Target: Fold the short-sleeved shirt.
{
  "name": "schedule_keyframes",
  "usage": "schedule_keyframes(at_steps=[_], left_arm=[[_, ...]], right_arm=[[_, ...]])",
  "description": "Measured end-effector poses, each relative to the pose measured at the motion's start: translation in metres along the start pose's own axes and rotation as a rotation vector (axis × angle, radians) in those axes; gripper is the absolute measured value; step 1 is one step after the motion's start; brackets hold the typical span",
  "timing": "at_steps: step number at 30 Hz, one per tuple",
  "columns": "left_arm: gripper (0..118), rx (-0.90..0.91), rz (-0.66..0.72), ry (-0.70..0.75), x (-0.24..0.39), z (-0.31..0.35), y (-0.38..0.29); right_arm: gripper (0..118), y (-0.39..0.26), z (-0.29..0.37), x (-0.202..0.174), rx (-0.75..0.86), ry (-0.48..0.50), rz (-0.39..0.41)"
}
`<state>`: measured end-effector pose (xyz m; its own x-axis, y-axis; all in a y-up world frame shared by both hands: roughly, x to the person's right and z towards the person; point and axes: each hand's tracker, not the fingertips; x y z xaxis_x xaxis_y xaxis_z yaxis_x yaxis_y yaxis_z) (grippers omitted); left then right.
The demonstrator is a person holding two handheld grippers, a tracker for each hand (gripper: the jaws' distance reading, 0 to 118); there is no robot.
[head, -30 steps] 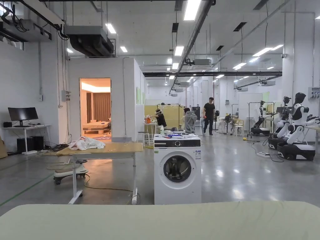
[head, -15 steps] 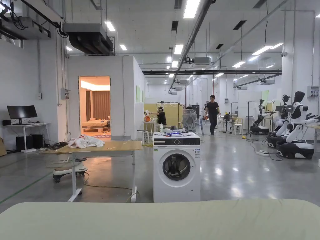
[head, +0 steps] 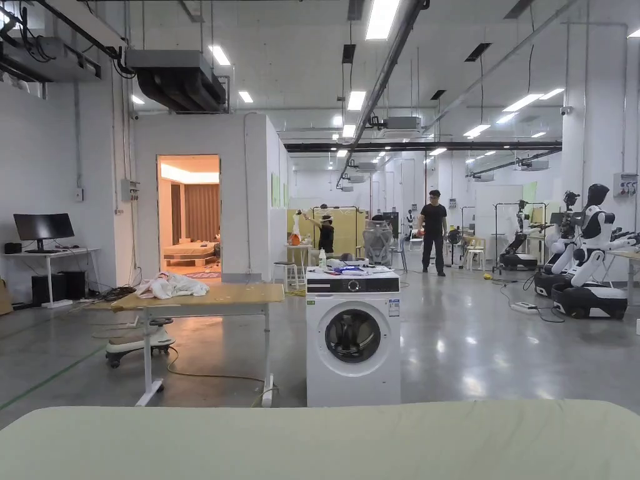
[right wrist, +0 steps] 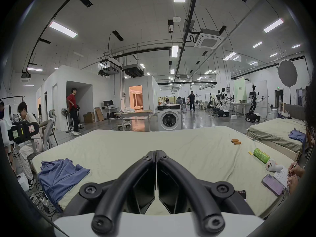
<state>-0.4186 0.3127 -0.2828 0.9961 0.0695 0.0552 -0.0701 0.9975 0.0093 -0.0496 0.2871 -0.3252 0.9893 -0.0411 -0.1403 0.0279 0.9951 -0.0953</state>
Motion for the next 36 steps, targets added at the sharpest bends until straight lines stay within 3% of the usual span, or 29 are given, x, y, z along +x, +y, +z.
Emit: schedule_keyframes(at_steps=[8,17,27,30,31,33,34,36], left_arm=[[0,0.013,0.006,0.035,-0.011,0.011,0.003],[0,0.015,-0.038,0.214,-0.043,0.055,0.007],[2,-0.026,-0.05,0.342,-0.07,0.08,0.005],[18,-0.044,-0.034,0.353,-0.081,0.08,0.003],[29,-0.061,-0.044,0.35,-0.085,0.077,0.001],[66,-0.137,-0.026,0.329,-0.098,0.067,-0.005],[76,-0.18,-0.012,0.298,-0.108,0.057,-0.011],[79,-0.287,0.042,0.211,-0.132,0.034,-0.026]], right_arm=[[0,0.004,-0.007,-0.013,0.002,0.051,0.008],[0,0.001,-0.038,-0.069,0.012,0.256,0.023],[0,-0.009,-0.054,-0.103,-0.015,0.373,0.009],[0,-0.01,-0.054,-0.105,-0.02,0.384,0.018],[0,-0.011,-0.053,-0.105,-0.024,0.387,0.018],[0,-0.013,-0.052,-0.103,-0.033,0.391,0.017],[0,-0.014,-0.051,-0.101,-0.04,0.39,0.018],[0,-0.018,-0.05,-0.097,-0.052,0.377,0.024]])
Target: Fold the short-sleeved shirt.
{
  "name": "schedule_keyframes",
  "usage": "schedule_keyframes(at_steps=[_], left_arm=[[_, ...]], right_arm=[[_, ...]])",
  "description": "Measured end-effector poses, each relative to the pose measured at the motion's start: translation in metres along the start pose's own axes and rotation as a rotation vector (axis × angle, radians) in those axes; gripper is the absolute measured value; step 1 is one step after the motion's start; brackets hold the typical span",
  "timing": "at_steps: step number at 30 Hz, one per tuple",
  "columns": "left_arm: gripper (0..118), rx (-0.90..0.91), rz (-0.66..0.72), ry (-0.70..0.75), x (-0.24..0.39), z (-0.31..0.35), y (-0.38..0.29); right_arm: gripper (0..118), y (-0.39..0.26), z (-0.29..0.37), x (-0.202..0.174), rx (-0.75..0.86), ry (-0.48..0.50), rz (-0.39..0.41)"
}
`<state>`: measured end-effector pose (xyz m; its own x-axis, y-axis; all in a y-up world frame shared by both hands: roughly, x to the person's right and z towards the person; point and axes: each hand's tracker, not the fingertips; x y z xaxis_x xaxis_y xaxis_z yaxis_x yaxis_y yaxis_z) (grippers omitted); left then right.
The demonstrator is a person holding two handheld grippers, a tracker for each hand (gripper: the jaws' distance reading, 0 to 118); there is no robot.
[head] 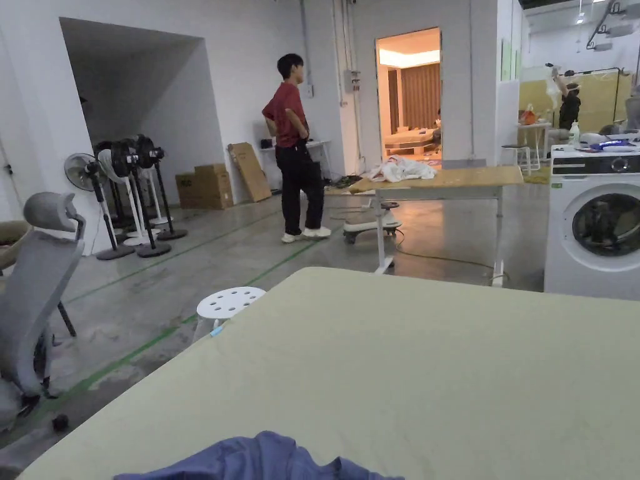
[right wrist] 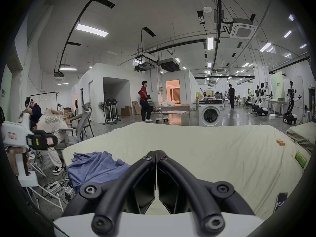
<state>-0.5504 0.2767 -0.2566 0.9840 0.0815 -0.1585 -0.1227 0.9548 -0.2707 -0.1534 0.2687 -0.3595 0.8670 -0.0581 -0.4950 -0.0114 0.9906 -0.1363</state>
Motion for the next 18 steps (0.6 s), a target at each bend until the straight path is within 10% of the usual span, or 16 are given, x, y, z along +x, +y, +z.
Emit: schedule_keyframes(at_steps=[6,7,18], left_arm=[[81,-0.284,0.078,-0.059,-0.043,-0.131,-0.035],[81,-0.203,0.365,-0.172,-0.043,-0.152,-0.04],[75,-0.448,0.303,-0.144,-0.067,-0.272,-0.093]], right_arm=[[0,-0.014,0.013,0.019,-0.064,-0.083,-0.002],[0,-0.016,0.016,0.023,-0.073,-0.103,0.002],[0,-0.026,0.06,0.074,-0.176,-0.32,-0.038]])
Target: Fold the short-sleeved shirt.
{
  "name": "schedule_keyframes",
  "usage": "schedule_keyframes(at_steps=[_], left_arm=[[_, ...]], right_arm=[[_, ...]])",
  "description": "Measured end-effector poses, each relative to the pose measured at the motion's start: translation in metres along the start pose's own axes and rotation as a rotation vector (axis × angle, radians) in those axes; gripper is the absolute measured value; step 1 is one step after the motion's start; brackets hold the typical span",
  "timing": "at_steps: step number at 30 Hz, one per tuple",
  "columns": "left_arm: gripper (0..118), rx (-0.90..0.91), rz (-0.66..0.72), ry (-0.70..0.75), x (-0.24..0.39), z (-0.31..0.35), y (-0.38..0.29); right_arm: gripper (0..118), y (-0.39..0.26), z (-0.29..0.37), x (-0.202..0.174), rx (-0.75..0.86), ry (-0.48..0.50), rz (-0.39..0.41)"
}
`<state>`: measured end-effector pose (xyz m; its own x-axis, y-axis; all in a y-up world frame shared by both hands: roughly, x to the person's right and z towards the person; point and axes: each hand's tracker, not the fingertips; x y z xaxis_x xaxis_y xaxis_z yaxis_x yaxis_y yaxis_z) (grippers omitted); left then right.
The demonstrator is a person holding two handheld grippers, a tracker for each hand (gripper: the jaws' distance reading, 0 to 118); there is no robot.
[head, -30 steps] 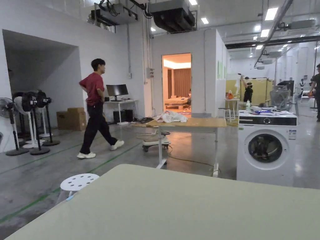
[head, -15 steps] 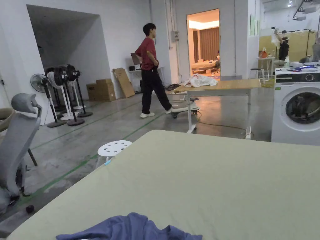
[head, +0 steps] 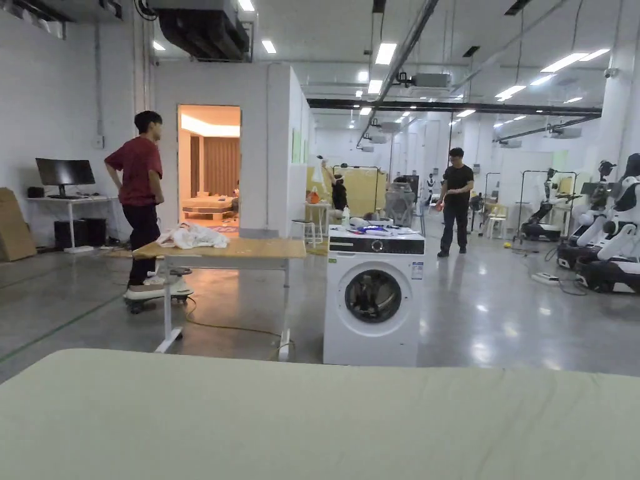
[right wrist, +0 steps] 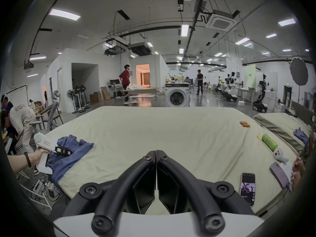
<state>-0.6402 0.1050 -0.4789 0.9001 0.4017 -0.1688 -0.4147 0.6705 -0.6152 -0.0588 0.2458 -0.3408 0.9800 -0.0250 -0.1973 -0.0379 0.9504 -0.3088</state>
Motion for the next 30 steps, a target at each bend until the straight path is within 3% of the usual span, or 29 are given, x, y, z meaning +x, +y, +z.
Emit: schedule_keyframes(at_steps=[1,4,10,12,13,14,18,23,26,30], left_arm=[[69,0.002,-0.027,0.013,0.002,0.0,-0.001],[1,0.033,-0.062,0.015,0.005,0.002,-0.006],[0,0.01,0.026,0.004,0.001,0.003,0.003],[0,0.12,0.127,-0.037,0.006,0.029,0.017],[0,0.076,-0.082,0.144,0.005,0.043,0.027],[0,0.141,-0.085,0.14,0.017,0.055,0.043],[0,0.19,-0.312,0.15,0.085,0.076,0.086],[0,0.234,-0.409,-0.051,0.189,0.059,0.104],[0,0.172,-0.45,-0.181,0.25,0.014,0.1],[0,0.084,-0.502,-0.401,0.347,-0.031,0.051]], right_arm=[[0,-0.002,0.001,0.003,-0.004,-0.004,-0.007],[0,-0.011,-0.002,0.01,-0.02,-0.009,-0.036],[0,-0.015,0.008,0.014,-0.008,0.011,-0.071],[0,-0.013,0.013,0.017,0.008,0.005,-0.058],[0,-0.013,0.016,0.019,0.025,-0.004,-0.046],[0,-0.014,0.019,0.022,0.037,-0.013,-0.044],[0,-0.016,0.024,0.035,0.046,-0.007,-0.075],[0,-0.022,0.036,0.046,0.055,-0.034,-0.11],[0,-0.023,0.043,0.052,0.057,-0.067,-0.114],[0,-0.024,0.053,0.064,0.061,-0.114,-0.134]])
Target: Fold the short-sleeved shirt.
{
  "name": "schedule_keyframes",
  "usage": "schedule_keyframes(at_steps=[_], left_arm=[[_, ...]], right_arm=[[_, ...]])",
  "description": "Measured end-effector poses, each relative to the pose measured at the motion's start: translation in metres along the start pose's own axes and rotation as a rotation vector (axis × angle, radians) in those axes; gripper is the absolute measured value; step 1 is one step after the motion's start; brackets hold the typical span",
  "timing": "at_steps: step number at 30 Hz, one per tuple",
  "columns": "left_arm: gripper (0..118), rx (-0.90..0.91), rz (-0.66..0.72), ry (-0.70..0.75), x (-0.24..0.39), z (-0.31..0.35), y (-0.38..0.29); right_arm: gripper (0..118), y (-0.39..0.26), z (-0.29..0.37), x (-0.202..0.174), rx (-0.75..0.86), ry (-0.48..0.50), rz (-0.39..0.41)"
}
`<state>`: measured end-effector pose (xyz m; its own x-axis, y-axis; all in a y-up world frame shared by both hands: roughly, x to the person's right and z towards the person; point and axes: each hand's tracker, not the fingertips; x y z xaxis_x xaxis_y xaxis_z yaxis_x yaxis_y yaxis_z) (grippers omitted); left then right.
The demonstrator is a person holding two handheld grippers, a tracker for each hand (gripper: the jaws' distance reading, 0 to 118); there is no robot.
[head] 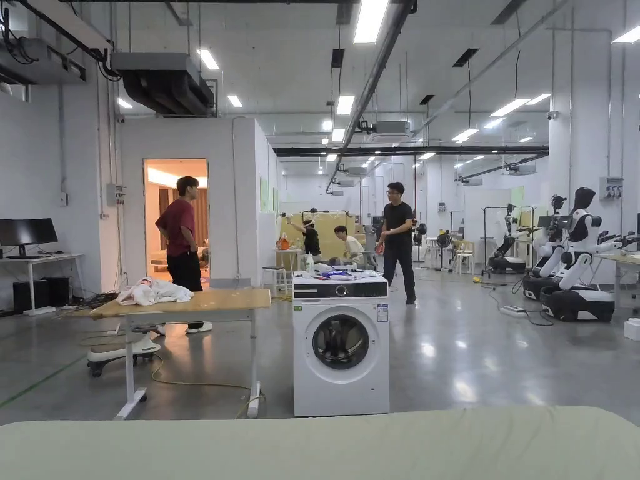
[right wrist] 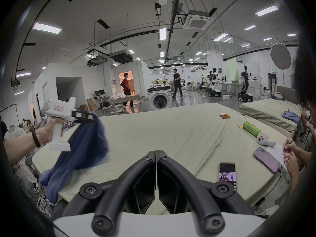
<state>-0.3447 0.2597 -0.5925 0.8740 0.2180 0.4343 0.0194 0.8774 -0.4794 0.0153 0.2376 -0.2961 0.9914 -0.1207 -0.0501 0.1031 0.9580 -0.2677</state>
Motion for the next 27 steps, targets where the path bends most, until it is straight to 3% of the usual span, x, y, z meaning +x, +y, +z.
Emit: schedule_keyframes(at_steps=[5,9,13,14,17,18,19,20,21,24,27], left_arm=[[0,-0.158,-0.041,-0.283,0.116,-0.068,-0.066],[0,-0.227,-0.085,-0.5,0.198,-0.08,-0.126],[0,-0.3,-0.081,-0.585,0.236,-0.077,-0.166],[5,-0.317,-0.082,-0.591,0.237,-0.074,-0.17],[50,-0.264,-0.101,-0.612,0.228,-0.048,-0.169],[56,-0.229,-0.099,-0.644,0.22,-0.034,-0.16],[63,-0.201,-0.112,-0.634,0.213,-0.019,-0.151],[80,-0.125,-0.142,-0.598,0.205,0.004,-0.141],[84,-0.056,-0.17,-0.543,0.195,0.027,-0.128],[84,0.129,-0.221,-0.345,0.163,0.098,-0.099],[84,0.278,-0.186,-0.14,0.132,0.165,-0.084]], right_arm=[[0,-0.001,0.011,0.011,-0.006,-0.047,-0.013],[0,-0.007,0.013,0.017,-0.007,-0.068,-0.054],[0,-0.012,0.016,0.02,-0.02,-0.067,-0.065],[0,-0.013,0.017,0.018,-0.021,-0.07,-0.059],[0,-0.015,0.016,0.017,-0.019,-0.062,-0.068],[0,-0.015,0.015,0.016,-0.017,-0.055,-0.079],[0,-0.014,0.014,0.015,-0.016,-0.043,-0.086],[0,-0.012,0.013,0.013,-0.013,-0.033,-0.086],[0,-0.011,0.012,0.01,-0.004,-0.022,-0.083],[0,-0.002,0.009,0.002,0.018,0.011,-0.065],[0,0.006,0.006,-0.009,0.039,0.048,-0.038]])
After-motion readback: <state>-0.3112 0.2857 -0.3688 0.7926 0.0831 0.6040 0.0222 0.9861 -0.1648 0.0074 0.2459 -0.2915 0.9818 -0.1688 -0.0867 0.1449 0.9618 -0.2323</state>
